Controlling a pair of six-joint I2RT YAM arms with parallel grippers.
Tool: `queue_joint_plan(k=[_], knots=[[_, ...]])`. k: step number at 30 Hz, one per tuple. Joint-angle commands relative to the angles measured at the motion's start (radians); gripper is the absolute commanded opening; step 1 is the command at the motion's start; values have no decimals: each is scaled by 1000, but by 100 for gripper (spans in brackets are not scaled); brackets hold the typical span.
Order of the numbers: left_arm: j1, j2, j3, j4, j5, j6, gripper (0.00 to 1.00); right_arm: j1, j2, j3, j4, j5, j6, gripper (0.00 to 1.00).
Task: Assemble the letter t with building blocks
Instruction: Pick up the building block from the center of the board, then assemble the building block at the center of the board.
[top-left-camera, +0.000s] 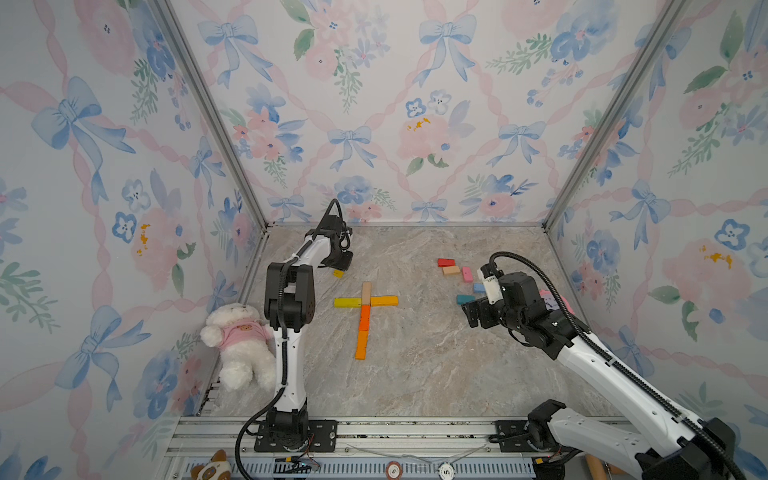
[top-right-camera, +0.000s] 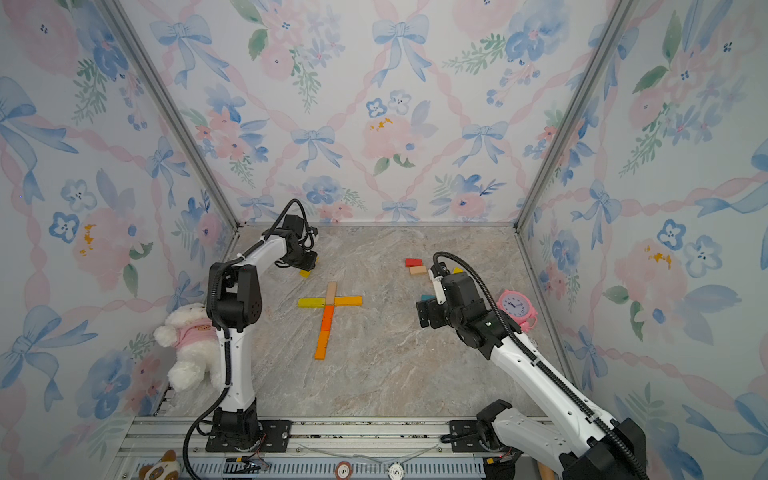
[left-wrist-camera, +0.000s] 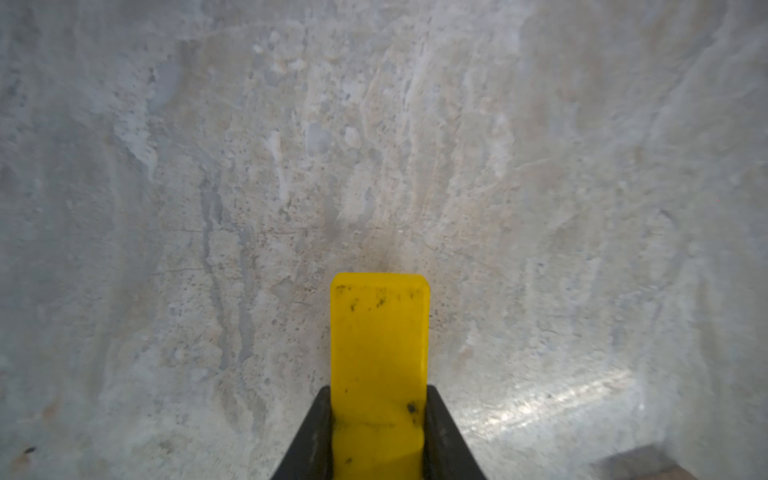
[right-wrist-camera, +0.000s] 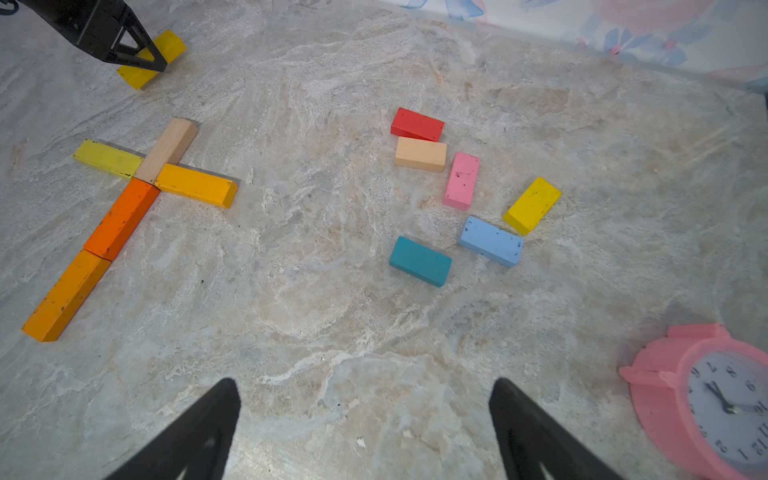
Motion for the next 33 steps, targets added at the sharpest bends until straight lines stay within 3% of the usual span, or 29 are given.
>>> queue_joint_plan(k=[1,10,19,26,33], knots=[[-30,-151,-37,51,57,77,28,-1,-21,22,-13,20,-11,96],[-154,-426,-305,152,195,254,19,-3,-44,23,-15,43,-13,96],[-393,-700,-614,211,109,422,12,-8,-106,22,-30,84,-12,96],[-520,-857,-811,213,77,404,10,-13,-190,16,-6,97,-6,96],[-626,-894,-935,212,60,328,10,-27,-213,7,19,105,-1,96]])
